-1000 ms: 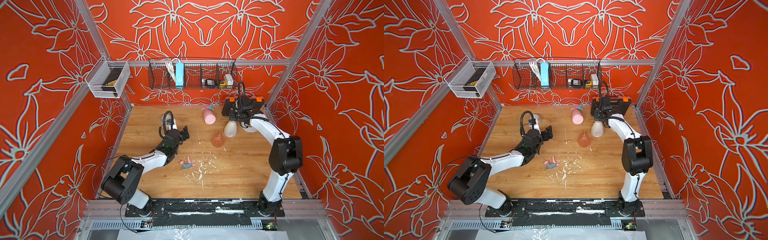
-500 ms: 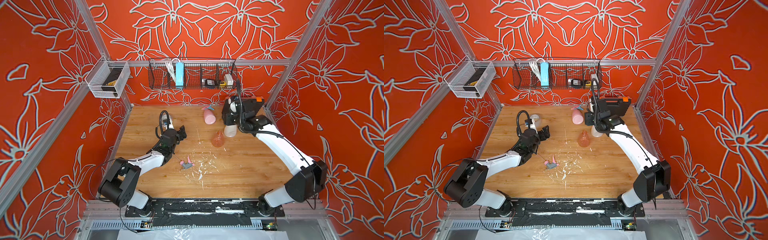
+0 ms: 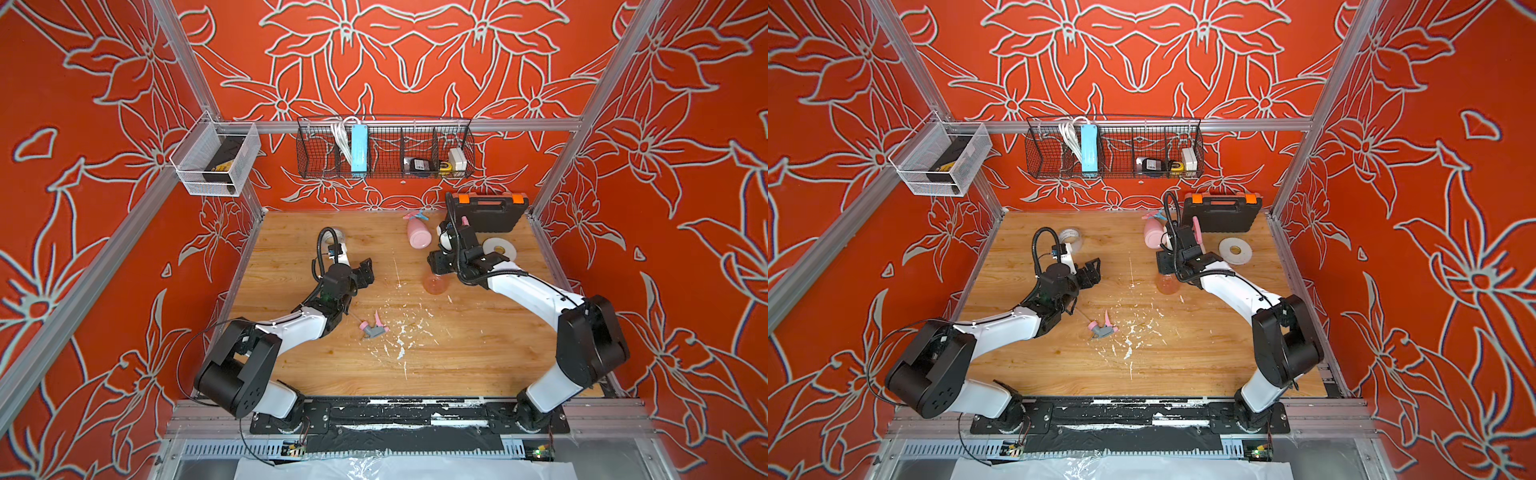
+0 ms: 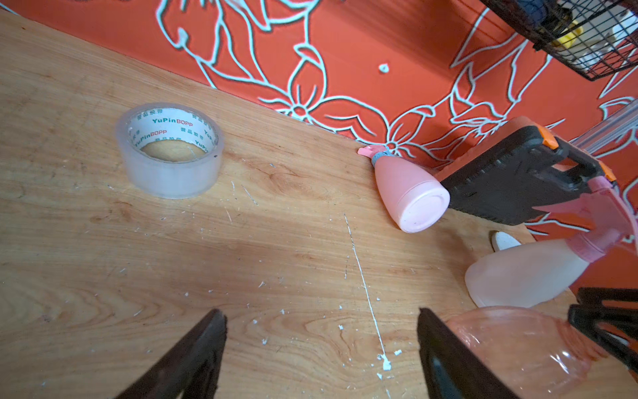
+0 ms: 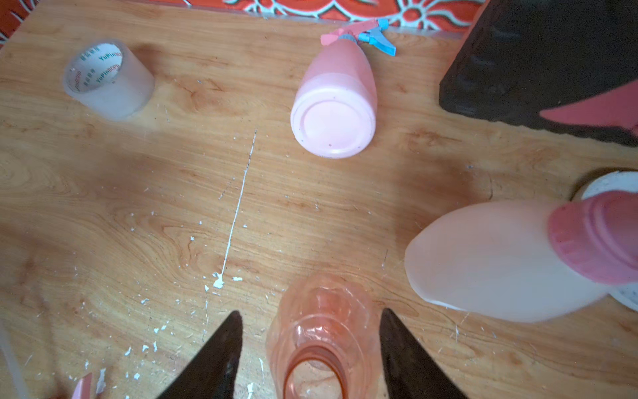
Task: Attach spray nozzles to spray bottles
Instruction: Pick up the spray bottle from the center of the board.
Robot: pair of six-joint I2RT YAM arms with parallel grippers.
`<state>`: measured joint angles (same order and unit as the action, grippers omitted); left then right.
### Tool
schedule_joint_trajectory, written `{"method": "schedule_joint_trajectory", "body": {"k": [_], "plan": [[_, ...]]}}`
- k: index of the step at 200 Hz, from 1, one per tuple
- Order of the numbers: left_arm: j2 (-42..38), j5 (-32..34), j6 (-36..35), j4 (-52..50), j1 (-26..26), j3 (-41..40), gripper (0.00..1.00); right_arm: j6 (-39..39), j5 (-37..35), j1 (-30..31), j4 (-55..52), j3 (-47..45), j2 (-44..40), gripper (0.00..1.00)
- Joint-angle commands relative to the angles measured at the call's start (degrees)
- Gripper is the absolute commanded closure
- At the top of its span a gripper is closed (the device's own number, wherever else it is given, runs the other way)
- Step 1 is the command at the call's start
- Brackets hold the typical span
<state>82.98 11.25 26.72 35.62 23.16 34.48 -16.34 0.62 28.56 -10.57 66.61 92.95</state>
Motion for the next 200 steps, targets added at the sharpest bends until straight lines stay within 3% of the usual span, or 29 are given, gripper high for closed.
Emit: {"method": "schedule_joint_trajectory", "body": {"k": [1, 15, 67, 108, 159, 184, 200], "plan": [[0.03, -1.4, 0.66, 2.35, -0.33, -0.11, 0.18, -0.81, 0.37, 0.17, 5.02, -2.56, 0.92, 0.46], [0.16, -1.67, 0.55, 2.35, -0.31, 0.12, 0.19, -1.53, -0.19, 0.46, 7.05, -4.12, 0.84, 0.5], [0.33, -1.36, 0.33, 2.54, -0.31, -0.16, 0.2, -1.84, -5.34, 2.42, 12.97, -8.86, 0.92, 0.54], [0.34, -1.49, 0.3, 2.65, -0.31, -0.29, 0.24, -2.09, -8.48, 3.66, 16.43, -11.25, 0.79, 0.71], [-0.86, -2.49, -0.38, 6.2, -0.31, -1.81, 0.32, -1.61, -9.8, 4.56, 16.87, -11.61, 0.01, 0.84], [-0.34, -6.25, -4.9, 12.9, -0.31, -3.65, 0.34, -1.42, -8.91, 4.6, 14.47, -10.04, -1.56, 0.91], [0.63, -14.08, -10.14, 20.05, -0.31, -5.04, 0.33, -1.01, -8.29, 4.6, 10.27, -7.08, -2.69, 0.93]]}}
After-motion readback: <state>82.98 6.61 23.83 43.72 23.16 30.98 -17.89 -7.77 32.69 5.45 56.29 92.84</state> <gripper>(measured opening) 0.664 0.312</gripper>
